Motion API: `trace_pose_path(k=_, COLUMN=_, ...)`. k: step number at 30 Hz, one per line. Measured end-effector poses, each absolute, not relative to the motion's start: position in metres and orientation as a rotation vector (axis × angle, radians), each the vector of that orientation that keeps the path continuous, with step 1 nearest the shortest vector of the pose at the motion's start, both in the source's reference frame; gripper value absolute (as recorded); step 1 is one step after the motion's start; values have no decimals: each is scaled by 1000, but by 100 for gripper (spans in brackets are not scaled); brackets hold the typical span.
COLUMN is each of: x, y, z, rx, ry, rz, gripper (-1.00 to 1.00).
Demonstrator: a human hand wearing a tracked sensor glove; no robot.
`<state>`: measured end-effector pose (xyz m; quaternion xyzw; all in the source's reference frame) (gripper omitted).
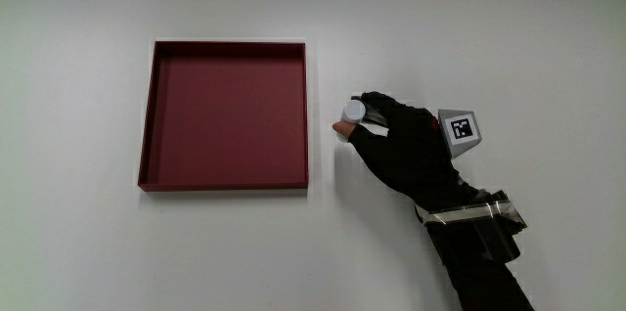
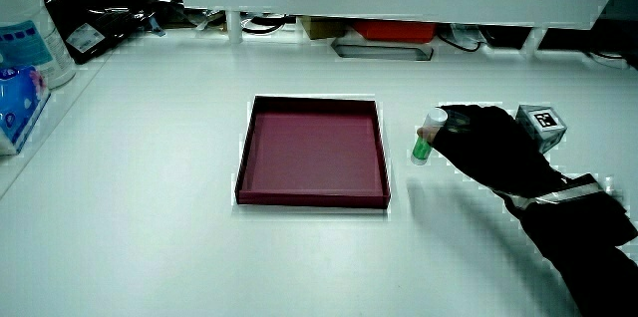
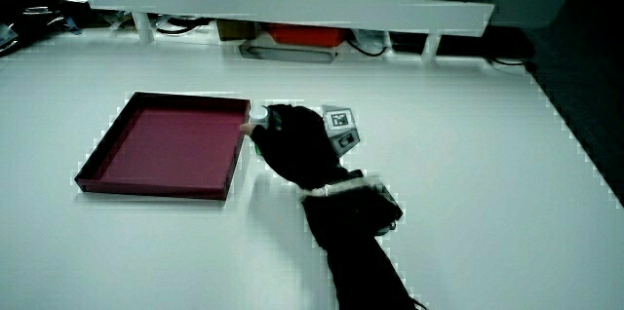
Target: Place glue stick
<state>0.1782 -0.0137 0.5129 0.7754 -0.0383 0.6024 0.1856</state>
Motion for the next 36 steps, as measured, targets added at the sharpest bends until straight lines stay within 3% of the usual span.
trace_pose_path(k=11, x=186, y=-3, z=544, rx=2122, ry=-8, rz=1720, gripper=0)
trace_pose_path(k=23, x=188, y=-2, z=546, rx=2105, ry=-4, rz=1745, gripper=0)
trace_pose_path(k=36, x=188, y=1, z=544, rx=2096, ry=-1, rz=1767, gripper=-54)
